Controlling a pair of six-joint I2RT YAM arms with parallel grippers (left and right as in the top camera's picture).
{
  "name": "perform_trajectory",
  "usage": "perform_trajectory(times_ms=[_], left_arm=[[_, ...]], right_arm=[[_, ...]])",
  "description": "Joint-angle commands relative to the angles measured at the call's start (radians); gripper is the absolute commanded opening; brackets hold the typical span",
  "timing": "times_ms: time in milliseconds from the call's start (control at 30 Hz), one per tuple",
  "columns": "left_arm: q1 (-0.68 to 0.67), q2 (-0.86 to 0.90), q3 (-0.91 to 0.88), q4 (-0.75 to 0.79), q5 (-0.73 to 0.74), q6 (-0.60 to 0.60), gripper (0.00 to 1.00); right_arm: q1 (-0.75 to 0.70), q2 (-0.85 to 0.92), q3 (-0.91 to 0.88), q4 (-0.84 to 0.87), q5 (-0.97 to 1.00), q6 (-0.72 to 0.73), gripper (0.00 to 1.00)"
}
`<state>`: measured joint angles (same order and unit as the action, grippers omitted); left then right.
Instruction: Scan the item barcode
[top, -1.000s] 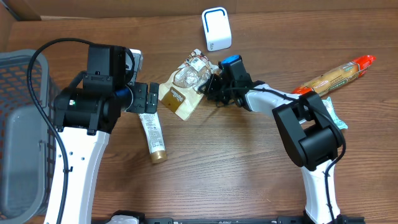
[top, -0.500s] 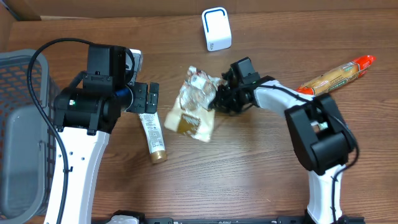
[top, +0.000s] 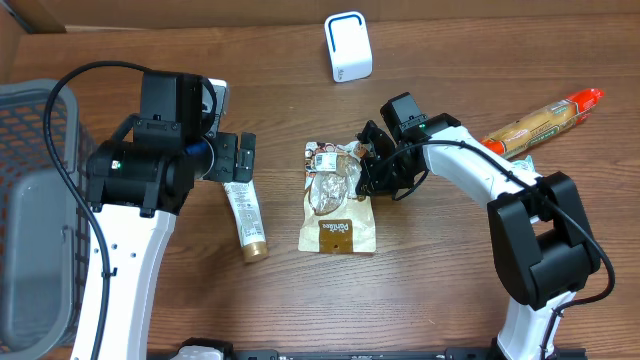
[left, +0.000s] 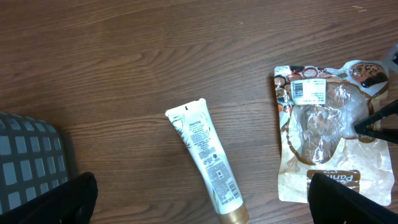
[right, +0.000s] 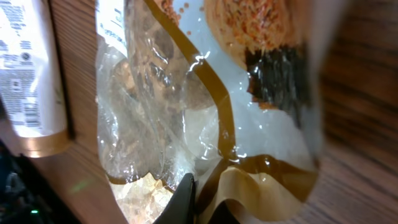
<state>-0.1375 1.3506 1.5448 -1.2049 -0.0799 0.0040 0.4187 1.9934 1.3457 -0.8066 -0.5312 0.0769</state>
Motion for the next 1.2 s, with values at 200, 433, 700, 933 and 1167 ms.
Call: perform_trajectory(times_ms=[200, 433, 700, 933, 1167], left_arm=[[0.000, 0.004, 0.008, 0.001, -0.005, 0.019, 1.00], [0.000, 0.004, 0.008, 0.001, -0.005, 0.019, 1.00], [0.000, 0.004, 0.008, 0.001, -0.005, 0.019, 1.00], [0.000, 0.004, 0.008, 0.001, -0.005, 0.019, 1.00], [0.000, 0.004, 0.008, 0.001, -0.005, 0.019, 1.00]], right_arm=[[-0.005, -0.021, -0.002, 0.020, -0.020, 0.003, 0.04], [-0.005, -0.021, -0.002, 0.042, -0.024, 0.031, 0.05], [-0.008, -0.021, -0.002, 0.076, -0.021, 0.182, 0.31], [-0.008, -0.019, -0.004, 0.119, -0.020, 0.252, 0.64], [-0.008, 0.032, -0.005, 0.170, -0.032, 0.252, 0.71]])
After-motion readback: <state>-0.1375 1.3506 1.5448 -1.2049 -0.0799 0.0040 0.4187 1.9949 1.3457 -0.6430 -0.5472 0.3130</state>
